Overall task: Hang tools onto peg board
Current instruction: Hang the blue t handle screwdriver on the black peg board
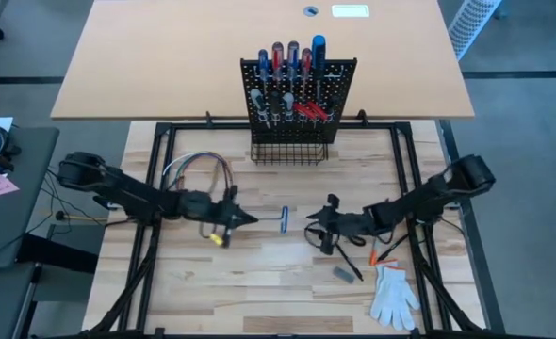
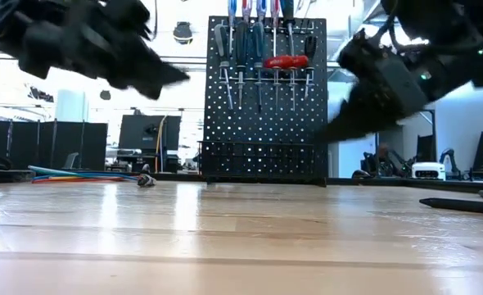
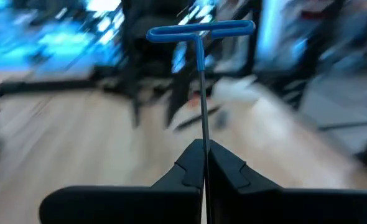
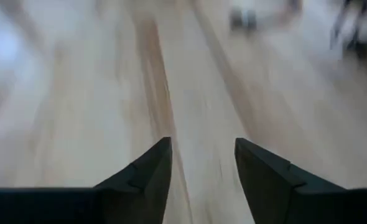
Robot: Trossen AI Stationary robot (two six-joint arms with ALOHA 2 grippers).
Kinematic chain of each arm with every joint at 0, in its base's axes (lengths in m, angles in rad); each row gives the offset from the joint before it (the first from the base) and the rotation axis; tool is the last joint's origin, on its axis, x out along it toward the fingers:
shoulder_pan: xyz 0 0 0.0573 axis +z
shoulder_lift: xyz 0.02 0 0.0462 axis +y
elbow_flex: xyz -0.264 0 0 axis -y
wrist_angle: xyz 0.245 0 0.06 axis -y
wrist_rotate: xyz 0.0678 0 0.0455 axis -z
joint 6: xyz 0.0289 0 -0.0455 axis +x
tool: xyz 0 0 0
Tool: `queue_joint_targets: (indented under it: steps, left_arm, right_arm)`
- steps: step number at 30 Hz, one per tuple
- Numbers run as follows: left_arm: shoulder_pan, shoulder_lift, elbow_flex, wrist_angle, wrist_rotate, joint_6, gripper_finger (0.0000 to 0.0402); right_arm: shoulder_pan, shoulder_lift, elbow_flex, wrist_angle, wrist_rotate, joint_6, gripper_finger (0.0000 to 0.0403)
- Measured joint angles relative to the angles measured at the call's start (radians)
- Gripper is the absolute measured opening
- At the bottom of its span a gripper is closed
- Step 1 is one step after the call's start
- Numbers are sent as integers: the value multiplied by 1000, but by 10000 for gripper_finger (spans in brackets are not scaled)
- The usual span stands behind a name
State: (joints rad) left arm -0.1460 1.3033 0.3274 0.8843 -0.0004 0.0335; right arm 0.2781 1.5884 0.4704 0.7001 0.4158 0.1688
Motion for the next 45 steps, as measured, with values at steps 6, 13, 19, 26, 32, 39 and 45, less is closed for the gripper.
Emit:
queue_joint_targets:
  steps: [6, 13, 19, 26, 32, 39, 45]
  left_arm:
    - [4, -3, -48, 202, 167, -46, 0]
    - [4, 12, -30, 202, 179, -73, 0]
    - [4, 12, -29, 211, 179, -79, 0]
    - [4, 12, -29, 208, 179, -79, 0]
    - [4, 12, -29, 200, 166, -82, 0]
    - [3, 12, -29, 77, 1, -70, 20]
    - [3, 12, -29, -59, -187, 25, 51]
  right_arm:
    - [-42, 145, 58, 461, -160, -204, 184]
    - [-85, 209, 285, 403, -358, -355, 196]
    - [-107, 234, 449, 253, -443, -368, 215]
    - [-102, 225, 492, 207, -446, -380, 163]
    - [-101, 225, 492, 207, -445, -367, 47]
    - [-106, 156, 492, 23, -333, -291, 16]
    - [-134, 71, 554, -316, -278, -163, 10]
